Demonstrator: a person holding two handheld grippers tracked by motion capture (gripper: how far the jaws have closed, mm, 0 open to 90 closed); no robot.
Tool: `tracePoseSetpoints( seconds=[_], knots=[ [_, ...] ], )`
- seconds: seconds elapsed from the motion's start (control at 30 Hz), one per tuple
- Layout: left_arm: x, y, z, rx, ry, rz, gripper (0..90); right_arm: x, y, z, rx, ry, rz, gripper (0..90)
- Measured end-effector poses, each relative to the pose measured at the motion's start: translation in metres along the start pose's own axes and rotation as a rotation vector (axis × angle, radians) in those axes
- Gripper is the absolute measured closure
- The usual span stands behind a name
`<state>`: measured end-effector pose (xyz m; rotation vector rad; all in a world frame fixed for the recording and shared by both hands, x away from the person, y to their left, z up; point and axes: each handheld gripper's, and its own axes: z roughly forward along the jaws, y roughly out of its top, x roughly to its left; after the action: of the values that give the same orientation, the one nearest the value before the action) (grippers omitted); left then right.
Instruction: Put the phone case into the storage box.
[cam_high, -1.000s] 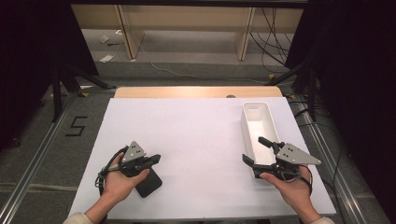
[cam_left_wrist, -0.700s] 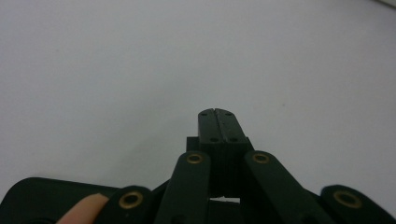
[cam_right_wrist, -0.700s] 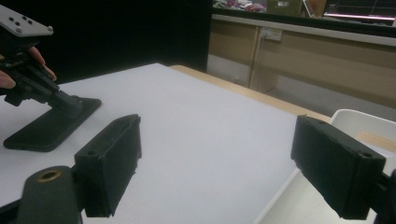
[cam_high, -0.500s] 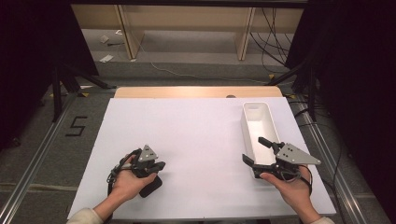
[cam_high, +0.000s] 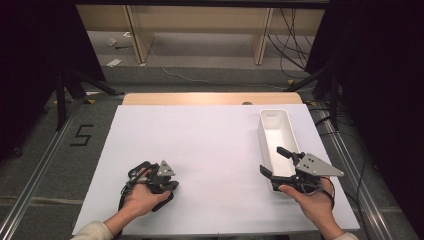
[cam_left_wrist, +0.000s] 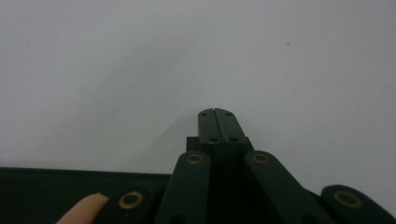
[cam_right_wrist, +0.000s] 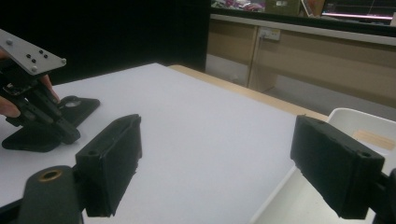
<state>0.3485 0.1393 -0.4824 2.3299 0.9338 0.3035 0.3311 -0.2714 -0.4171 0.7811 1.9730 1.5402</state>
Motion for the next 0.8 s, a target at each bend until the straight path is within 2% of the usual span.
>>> tracePoseSetpoints(
  seconds=[0.13,0.3,0.53,0.8],
  knots=[
    [-0.001,0.0,-0.001,0.012,-0.001,0.007,90.0,0.0,0.0,0.0,0.002,0.001,0.001,17.7],
    [-0.002,-0.001,-0.004,0.038,-0.008,0.041,89.9,0.0,0.0,0.0,0.001,0.0,0.001,17.8],
    [0.0,-0.004,-0.009,0.072,-0.032,0.04,90.0,0.0,0.0,0.0,0.001,-0.002,-0.001,17.9],
    [0.001,-0.005,-0.016,0.143,-0.071,0.032,90.0,-0.001,0.0,0.0,0.003,-0.001,0.0,18.0]
  ],
)
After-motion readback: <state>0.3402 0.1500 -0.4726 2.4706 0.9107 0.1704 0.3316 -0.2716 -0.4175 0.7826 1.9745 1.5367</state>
